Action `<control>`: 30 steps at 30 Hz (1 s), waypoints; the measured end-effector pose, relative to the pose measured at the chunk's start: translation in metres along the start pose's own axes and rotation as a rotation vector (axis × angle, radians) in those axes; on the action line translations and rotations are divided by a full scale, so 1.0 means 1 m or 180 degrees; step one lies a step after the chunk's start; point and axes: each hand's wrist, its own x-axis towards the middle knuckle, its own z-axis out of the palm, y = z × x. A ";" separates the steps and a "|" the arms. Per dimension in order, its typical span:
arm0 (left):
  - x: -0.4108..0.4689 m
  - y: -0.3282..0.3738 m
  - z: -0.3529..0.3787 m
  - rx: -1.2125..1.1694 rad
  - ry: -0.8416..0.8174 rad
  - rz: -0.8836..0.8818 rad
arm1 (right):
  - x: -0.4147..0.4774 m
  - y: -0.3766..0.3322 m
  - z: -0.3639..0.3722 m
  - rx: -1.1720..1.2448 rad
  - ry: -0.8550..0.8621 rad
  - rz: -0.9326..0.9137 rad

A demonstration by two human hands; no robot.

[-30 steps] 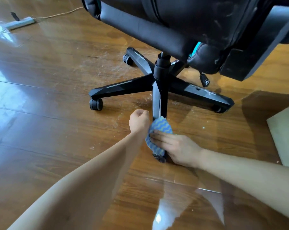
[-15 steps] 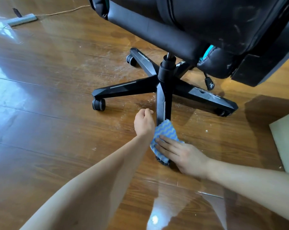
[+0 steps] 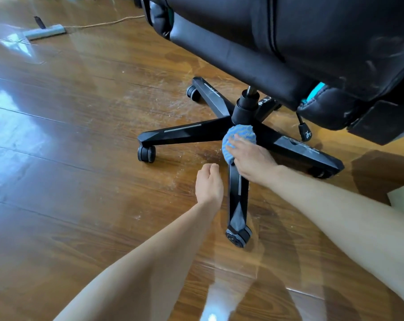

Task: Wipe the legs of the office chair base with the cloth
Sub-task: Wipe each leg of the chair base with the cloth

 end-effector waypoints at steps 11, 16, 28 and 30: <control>0.012 0.005 0.001 0.0128 -0.0055 0.0189 | 0.020 -0.029 -0.014 -0.0558 -0.0247 0.0049; 0.009 -0.007 -0.004 0.0182 -0.0007 0.0109 | 0.035 -0.035 -0.019 -0.0909 -0.0456 0.0144; 0.006 -0.005 -0.016 0.0133 0.0099 -0.0030 | 0.040 -0.048 -0.024 -0.0828 -0.0667 0.0292; 0.005 -0.005 -0.018 0.0125 0.0052 -0.0075 | 0.026 -0.050 -0.025 -0.0643 -0.0906 0.0180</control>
